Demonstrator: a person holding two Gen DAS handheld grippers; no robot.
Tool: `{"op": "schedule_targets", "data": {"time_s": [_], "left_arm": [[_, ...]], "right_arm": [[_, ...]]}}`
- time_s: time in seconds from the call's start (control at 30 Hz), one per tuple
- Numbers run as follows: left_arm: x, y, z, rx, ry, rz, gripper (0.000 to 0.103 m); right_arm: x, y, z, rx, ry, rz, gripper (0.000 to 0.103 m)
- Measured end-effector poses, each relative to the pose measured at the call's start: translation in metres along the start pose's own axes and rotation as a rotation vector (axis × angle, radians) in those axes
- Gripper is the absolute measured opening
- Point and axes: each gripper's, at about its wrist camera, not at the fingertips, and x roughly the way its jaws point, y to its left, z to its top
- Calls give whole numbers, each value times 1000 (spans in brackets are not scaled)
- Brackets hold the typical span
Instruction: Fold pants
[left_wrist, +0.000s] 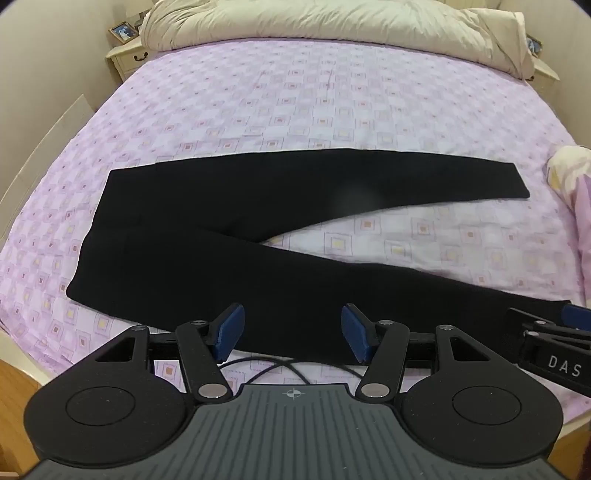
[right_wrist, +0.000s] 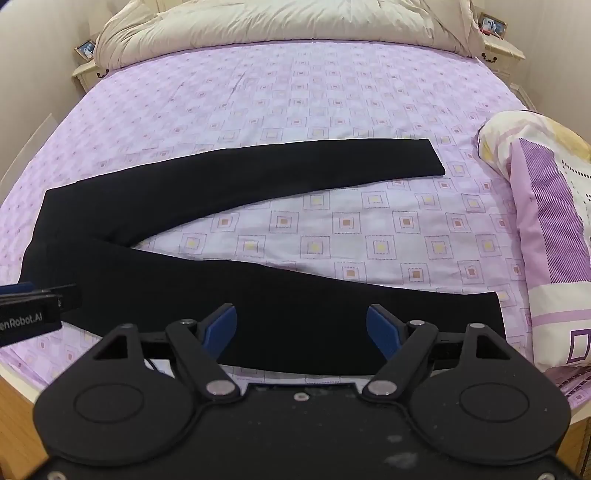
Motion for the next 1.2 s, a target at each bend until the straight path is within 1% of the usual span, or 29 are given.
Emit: {"op": "schedule_targets", "data": {"time_s": [0.4, 1.2], "left_arm": [[2, 3, -5, 22, 12, -1, 57], [5, 6, -8, 17, 25, 7, 57]], "right_arm": [[-2, -3, 2, -9, 7, 2, 82], [-6, 0, 2, -40, 1, 12, 82]]}}
